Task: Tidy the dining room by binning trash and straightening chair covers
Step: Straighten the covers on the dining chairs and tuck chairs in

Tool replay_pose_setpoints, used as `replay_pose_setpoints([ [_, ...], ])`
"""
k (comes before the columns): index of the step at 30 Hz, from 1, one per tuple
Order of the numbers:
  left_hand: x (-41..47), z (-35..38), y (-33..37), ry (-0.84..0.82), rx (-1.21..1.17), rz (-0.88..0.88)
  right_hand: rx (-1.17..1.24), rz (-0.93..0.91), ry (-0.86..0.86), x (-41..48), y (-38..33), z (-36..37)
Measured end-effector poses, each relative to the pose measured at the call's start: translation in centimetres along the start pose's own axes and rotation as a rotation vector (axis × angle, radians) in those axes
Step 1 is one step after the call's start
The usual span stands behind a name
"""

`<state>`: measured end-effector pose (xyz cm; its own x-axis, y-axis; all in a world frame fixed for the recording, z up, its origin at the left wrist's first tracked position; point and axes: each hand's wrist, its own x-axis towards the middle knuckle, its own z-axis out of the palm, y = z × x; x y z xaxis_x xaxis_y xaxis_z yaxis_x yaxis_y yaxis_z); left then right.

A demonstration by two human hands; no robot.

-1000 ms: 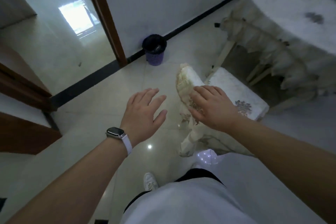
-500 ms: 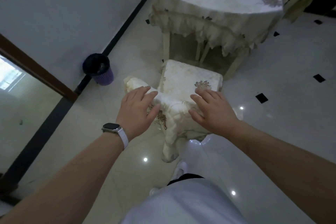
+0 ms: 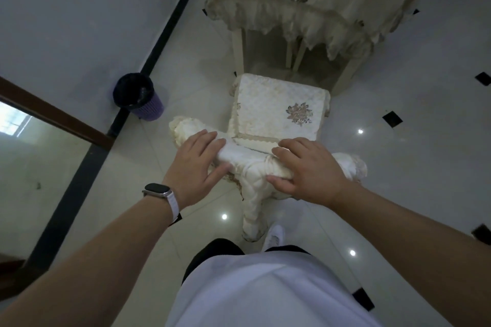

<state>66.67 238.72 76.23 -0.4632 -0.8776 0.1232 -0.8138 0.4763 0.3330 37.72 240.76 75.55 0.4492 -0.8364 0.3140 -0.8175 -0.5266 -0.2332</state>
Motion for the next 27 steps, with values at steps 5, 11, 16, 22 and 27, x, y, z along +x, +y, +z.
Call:
replay_pose_setpoints([
  [5, 1.7, 1.0, -1.3, 0.012, -0.071, 0.037, -0.037, 0.03, 0.085, 0.1, 0.5, 0.4],
  [11, 4.0, 1.5, -2.9, 0.063, -0.141, 0.134, -0.147, 0.198, 0.115, 0.3, 0.2, 0.8],
  [16, 6.5, 1.1, -4.9, 0.033, -0.137, 0.2, -0.188, 0.37, 0.172, 1.3, -0.4, 1.8],
  [22, 9.5, 0.8, -6.8, 0.01, -0.17, 0.226, -0.241, 0.45, 0.175, 3.4, 0.1, 2.6],
  [27, 12.0, 0.4, -7.5, -0.034, -0.17, 0.227, -0.281, 0.529, 0.208, 4.9, 0.4, 2.9],
])
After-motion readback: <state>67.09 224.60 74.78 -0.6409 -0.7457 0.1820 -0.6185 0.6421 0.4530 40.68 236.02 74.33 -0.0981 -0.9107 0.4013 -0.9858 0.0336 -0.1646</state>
